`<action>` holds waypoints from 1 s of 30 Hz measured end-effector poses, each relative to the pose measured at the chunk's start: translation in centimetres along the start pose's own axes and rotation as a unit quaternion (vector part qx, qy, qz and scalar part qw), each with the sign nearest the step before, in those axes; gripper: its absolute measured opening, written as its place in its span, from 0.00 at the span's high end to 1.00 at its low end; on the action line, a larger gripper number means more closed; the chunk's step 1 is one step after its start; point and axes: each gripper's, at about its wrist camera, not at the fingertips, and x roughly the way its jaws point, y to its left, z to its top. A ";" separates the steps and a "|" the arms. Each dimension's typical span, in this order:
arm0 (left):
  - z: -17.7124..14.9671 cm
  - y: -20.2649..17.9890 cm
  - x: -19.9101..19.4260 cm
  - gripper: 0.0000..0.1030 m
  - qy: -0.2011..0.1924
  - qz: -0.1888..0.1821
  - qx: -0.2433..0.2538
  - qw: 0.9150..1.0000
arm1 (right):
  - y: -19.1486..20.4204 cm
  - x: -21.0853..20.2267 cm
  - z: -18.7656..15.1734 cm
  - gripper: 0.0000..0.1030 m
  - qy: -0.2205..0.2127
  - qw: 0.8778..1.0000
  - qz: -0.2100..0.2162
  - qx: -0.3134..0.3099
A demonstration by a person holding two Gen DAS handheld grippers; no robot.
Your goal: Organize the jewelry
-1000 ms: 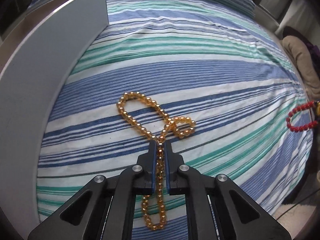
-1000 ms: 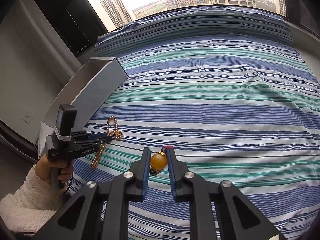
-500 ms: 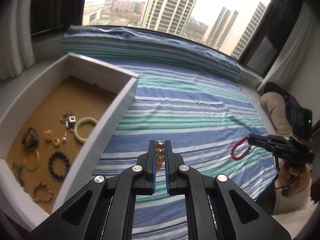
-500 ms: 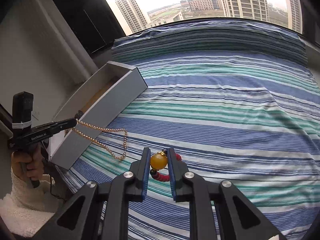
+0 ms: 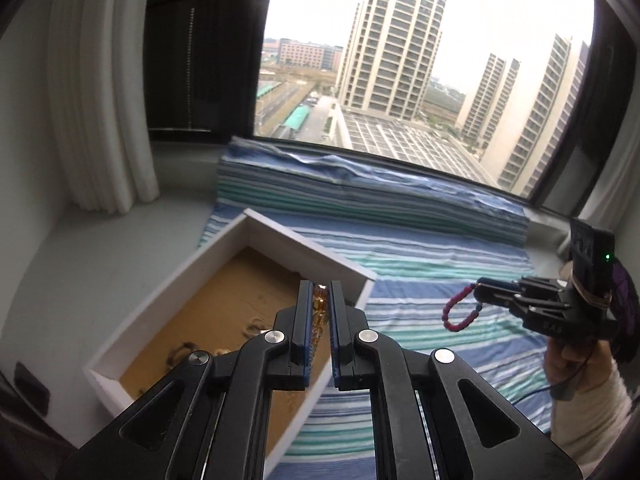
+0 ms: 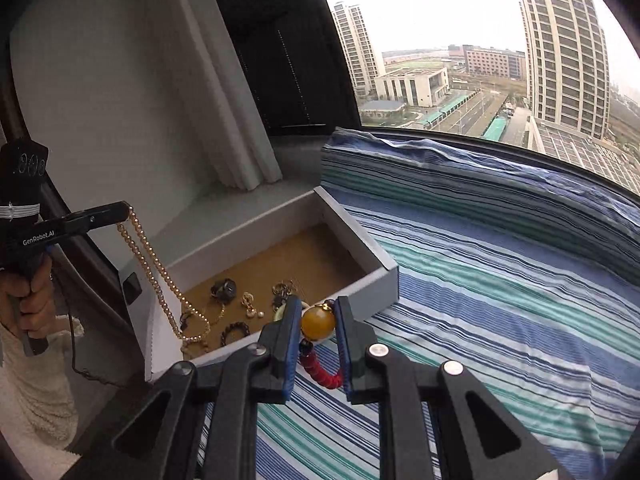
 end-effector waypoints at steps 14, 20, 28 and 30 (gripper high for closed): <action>-0.8 9.6 19.9 0.95 0.094 0.078 -0.036 0.992 | 2.6 23.2 4.5 0.83 0.129 0.990 -0.009 -0.050; -4.1 10.9 24.4 0.79 0.128 0.105 -0.046 0.985 | 1.6 30.1 2.4 0.82 0.174 0.983 -0.038 -0.052; -6.5 8.1 19.5 0.03 0.048 0.185 -0.031 0.981 | 1.9 27.3 2.6 0.55 0.138 0.987 -0.058 -0.054; -7.4 6.8 17.6 0.01 0.016 0.205 -0.038 0.978 | 2.5 25.8 2.4 0.46 0.130 0.988 -0.060 -0.063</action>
